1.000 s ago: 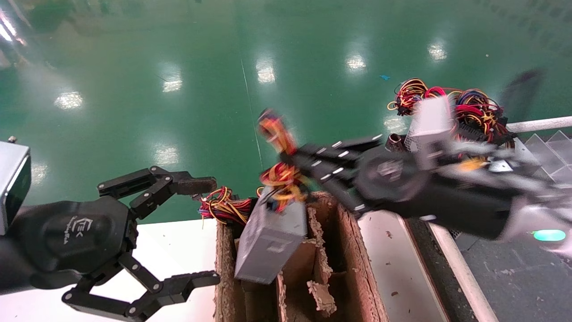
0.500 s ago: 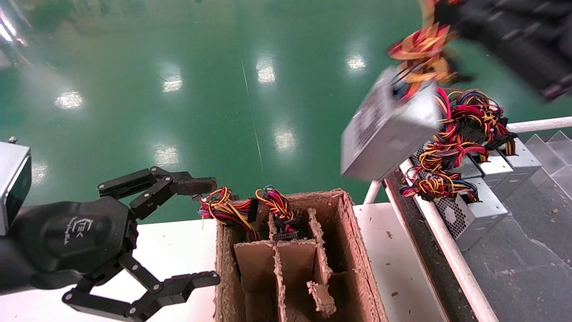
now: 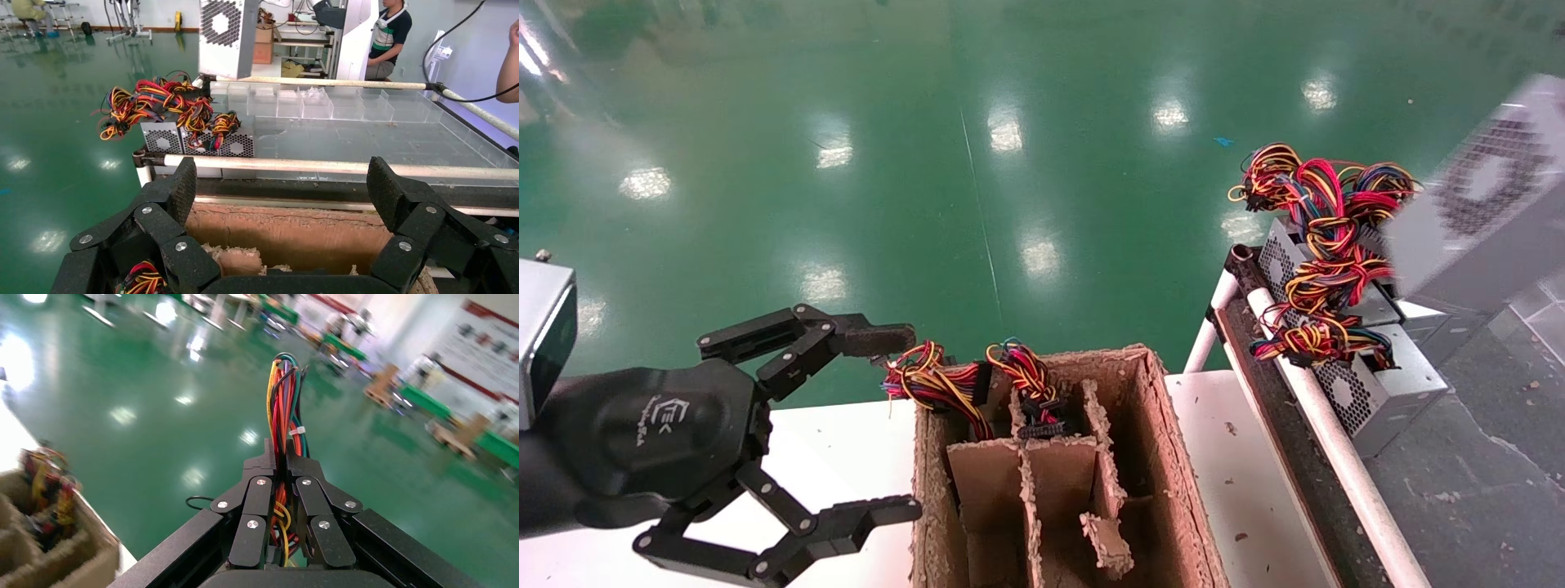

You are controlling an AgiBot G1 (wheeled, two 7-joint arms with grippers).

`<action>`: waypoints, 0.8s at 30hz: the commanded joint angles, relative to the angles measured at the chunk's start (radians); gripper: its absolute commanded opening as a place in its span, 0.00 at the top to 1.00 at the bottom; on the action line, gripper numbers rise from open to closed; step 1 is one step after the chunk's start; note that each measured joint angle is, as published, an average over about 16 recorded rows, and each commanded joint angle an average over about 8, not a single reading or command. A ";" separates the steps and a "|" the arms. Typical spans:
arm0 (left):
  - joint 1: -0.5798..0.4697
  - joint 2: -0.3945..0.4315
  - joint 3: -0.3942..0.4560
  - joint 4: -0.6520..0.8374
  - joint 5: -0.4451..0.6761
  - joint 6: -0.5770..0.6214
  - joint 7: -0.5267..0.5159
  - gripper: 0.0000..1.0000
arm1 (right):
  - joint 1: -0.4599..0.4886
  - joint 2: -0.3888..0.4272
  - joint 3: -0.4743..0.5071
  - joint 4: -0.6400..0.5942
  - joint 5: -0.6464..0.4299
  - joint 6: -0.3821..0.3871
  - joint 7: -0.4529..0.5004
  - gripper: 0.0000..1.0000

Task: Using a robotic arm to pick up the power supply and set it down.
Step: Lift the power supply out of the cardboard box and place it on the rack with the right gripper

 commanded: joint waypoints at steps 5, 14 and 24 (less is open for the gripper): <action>0.000 0.000 0.000 0.000 0.000 0.000 0.000 0.00 | -0.069 0.083 0.012 -0.111 0.008 -0.059 -0.040 1.00; 0.000 0.000 0.000 0.000 0.000 0.000 0.000 0.00 | -0.254 0.097 0.008 -0.254 0.054 -0.114 -0.145 1.00; 0.000 0.000 0.000 0.000 0.000 0.000 0.000 0.00 | -0.463 0.009 0.022 -0.329 0.114 -0.054 -0.265 1.00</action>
